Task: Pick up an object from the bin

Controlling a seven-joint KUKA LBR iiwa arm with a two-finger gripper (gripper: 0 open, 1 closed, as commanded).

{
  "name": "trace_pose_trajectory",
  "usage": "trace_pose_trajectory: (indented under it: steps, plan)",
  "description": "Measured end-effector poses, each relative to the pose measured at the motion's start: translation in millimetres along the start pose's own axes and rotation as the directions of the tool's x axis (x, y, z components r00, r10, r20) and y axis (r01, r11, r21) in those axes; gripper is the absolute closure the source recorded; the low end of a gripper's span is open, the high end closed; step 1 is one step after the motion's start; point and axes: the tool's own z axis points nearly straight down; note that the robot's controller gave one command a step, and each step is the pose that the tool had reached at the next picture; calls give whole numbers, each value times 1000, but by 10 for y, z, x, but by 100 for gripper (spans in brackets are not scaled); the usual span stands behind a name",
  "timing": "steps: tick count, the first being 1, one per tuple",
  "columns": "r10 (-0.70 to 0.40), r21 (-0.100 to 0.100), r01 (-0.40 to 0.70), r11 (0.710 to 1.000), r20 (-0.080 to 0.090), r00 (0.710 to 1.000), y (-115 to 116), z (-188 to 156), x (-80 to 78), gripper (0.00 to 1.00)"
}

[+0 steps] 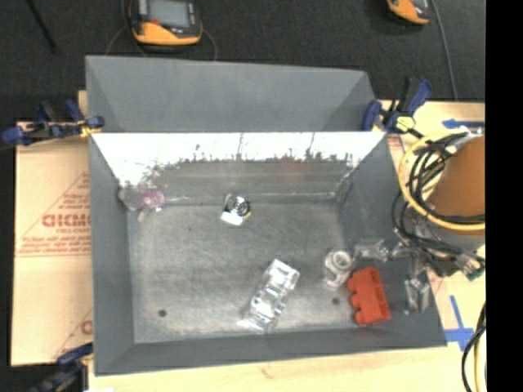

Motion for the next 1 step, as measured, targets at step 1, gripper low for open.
trace_pose_trajectory:
  steps: [1]
  plan:
    - [-370,-12,370,929,11,929,-119,717,-489,0]
